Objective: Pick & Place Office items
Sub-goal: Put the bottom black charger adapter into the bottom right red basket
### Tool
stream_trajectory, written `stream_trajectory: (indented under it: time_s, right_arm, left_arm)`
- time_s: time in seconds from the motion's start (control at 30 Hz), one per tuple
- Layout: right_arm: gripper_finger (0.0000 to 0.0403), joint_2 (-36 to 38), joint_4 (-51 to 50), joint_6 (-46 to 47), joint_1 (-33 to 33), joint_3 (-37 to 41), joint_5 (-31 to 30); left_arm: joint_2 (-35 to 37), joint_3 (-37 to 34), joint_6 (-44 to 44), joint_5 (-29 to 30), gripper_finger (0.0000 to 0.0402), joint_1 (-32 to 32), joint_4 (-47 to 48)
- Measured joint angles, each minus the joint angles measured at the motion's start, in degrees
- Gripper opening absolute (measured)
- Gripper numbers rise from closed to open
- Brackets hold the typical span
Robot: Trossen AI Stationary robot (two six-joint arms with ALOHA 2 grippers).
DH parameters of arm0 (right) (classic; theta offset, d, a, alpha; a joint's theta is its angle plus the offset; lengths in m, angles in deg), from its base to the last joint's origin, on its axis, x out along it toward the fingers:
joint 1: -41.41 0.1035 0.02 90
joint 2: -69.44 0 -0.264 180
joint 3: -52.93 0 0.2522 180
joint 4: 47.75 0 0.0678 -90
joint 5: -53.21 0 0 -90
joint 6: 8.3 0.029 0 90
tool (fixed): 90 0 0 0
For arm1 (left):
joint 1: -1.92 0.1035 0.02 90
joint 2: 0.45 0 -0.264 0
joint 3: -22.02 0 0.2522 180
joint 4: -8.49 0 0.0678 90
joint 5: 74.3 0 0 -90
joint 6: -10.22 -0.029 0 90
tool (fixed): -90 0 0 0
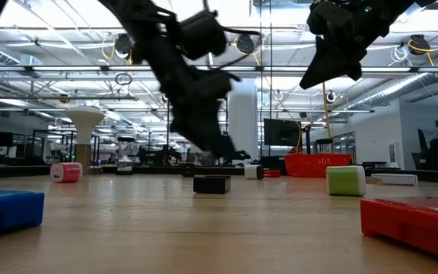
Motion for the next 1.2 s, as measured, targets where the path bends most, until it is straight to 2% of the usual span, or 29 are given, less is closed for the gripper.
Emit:
stream_trajectory:
  time_s: [0.2, 0.37, 0.63, 0.8, 0.9, 1.0, 1.1, 1.2]
  right_arm:
    - [0.0011, 0.07, 0.27, 0.02, 0.00, 0.00, -0.12]
    - [0.0011, 0.07, 0.30, 0.76, 0.00, 0.00, -1.26]
    - [0.0011, 0.07, 0.30, 1.33, 0.02, 0.00, -1.28]
    - [0.0011, 0.07, 0.35, 1.35, 0.02, 0.00, -1.28]
    - [0.0011, 0.07, 0.65, 1.31, 0.02, 0.00, -1.26]
    - [0.0011, 0.07, 1.78, 0.51, 0.02, 0.00, -1.25]
    - [0.0011, 0.07, 3.65, 0.13, 0.02, 0.00, -0.91]
    - [0.0011, -0.50, 4.99, 0.00, -0.93, 0.00, 3.15]
  left_arm:
    - [-9.81, 11.26, -4.35, -1.52, 0.0150, -1.33, 2.80]
    - [-13.22, 14.71, -5.18, -3.01, 0.0153, -1.49, 3.61]
    - [-13.04, 14.79, -4.95, -2.98, 0.0256, -1.44, 8.49]
    - [-10.31, 14.75, -5.57, -1.01, 0.0270, -1.28, 14.65]
    - [-6.87, 13.54, -6.48, 0.99, 0.0250, -1.66, 15.80]
    - [-1.62, 9.67, -6.55, 1.97, 0.0207, -2.57, 13.02]
    - [5.24, 1.63, -3.66, 2.00, 0.0156, -3.41, 5.30]
    - [12.95, -8.99, 1.06, 2.15, 0.0106, -4.13, -7.18]
